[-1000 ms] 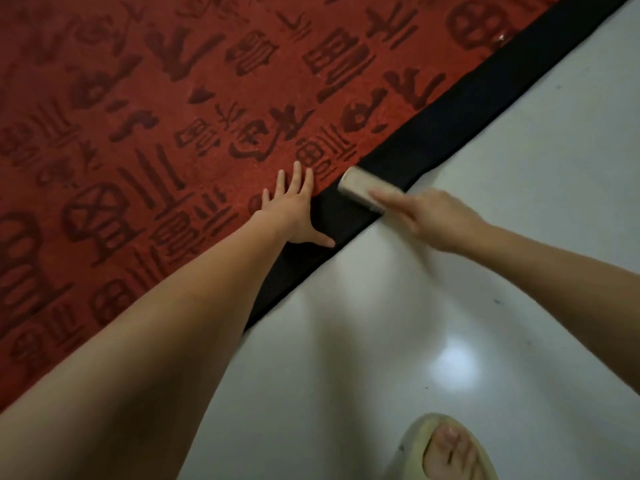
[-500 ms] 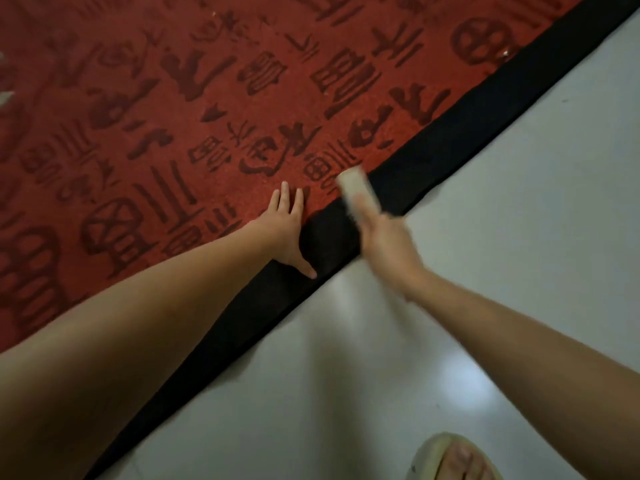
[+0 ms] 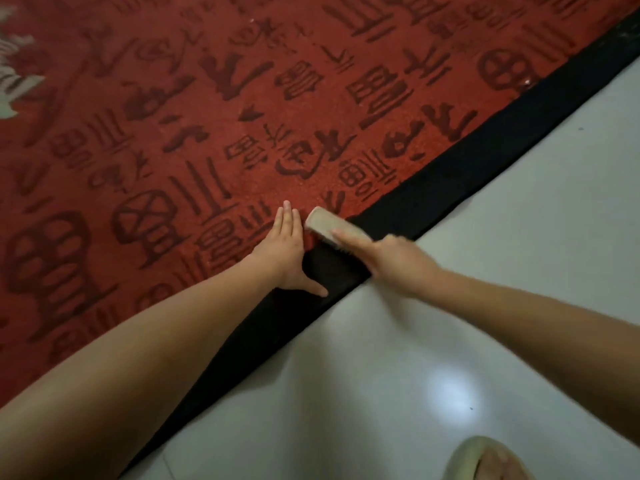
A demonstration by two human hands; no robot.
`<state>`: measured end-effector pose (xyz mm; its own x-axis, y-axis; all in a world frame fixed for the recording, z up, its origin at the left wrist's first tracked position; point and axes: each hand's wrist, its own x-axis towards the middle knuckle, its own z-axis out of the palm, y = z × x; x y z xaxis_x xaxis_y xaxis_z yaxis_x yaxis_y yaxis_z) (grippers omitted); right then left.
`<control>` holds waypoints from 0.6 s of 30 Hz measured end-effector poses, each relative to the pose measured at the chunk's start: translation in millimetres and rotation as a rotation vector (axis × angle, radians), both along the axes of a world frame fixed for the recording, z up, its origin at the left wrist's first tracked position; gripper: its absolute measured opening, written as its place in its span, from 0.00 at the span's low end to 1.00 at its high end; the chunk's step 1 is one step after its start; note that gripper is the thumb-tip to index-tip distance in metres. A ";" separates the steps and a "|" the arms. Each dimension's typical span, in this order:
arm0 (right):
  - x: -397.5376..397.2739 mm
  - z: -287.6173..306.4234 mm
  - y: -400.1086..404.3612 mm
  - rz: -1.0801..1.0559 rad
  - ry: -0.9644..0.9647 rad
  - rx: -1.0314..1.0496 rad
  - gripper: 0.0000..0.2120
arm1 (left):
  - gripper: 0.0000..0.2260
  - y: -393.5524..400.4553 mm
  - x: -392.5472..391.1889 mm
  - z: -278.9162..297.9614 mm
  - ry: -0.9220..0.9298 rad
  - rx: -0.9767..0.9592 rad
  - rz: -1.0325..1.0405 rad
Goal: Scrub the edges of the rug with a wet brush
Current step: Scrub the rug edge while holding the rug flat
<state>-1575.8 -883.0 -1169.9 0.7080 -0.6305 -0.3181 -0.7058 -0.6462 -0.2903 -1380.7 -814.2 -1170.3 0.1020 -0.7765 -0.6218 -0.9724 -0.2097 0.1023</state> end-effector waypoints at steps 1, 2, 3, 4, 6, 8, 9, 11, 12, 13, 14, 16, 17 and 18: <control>-6.7 3.2 -23.3 -0.073 0.064 -0.028 0.30 | 0.68 4.0 3.9 1.3 0.013 -0.007 -0.003; -11.0 6.2 -40.6 -0.202 0.062 -0.047 0.29 | 0.68 6.0 4.7 3.8 0.017 -0.015 -0.004; -11.2 5.5 -42.6 -0.324 0.021 -0.068 0.26 | 0.68 6.7 4.0 4.9 0.015 -0.014 -0.011; -6.1 4.1 -29.6 -0.397 -0.039 -0.074 0.24 | 0.68 7.5 3.4 6.2 0.008 -0.012 -0.017; 11.6 -4.2 17.5 -0.352 -0.121 0.005 0.23 | 0.69 6.3 3.3 6.7 -0.013 -0.010 -0.032; 17.9 -3.3 47.6 -0.136 -0.127 0.091 0.23 | 0.71 9.5 9.7 6.0 -0.012 -0.007 -0.023; 13.1 -3.2 43.3 -0.052 -0.090 0.097 0.23 | 0.71 10.6 13.8 5.8 -0.015 -0.005 -0.032; 4.2 0.8 7.2 -0.035 0.007 -0.009 0.24 | 0.71 16.5 21.9 5.3 -0.026 -0.003 -0.047; -2.1 3.3 -13.9 -0.150 0.018 -0.043 0.23 | 0.71 17.7 23.5 5.8 -0.032 -0.007 -0.052; -4.6 4.5 -22.9 -0.281 -0.034 -0.053 0.22 | 0.71 18.4 23.8 5.7 -0.039 -0.010 -0.055; -3.0 4.1 -17.8 -0.364 -0.076 -0.069 0.22 | 0.71 17.0 24.1 6.2 -0.041 -0.009 -0.060; 8.9 -2.4 26.5 -0.309 -0.133 0.005 0.22 | 0.71 17.7 22.3 6.4 -0.041 0.002 -0.057; 15.3 -3.9 51.5 -0.182 -0.125 0.064 0.23 | 0.71 17.3 22.2 6.0 -0.045 -0.002 -0.053; 16.8 -3.0 68.9 -0.041 -0.112 0.128 0.25 | 0.71 17.9 22.9 5.4 -0.047 -0.006 -0.053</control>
<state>-1559.0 -814.1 -1172.9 0.7184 -0.6186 -0.3182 -0.6891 -0.5702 -0.4472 -1357.9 -796.3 -1164.9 0.0897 -0.7850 -0.6129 -0.9859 -0.1572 0.0570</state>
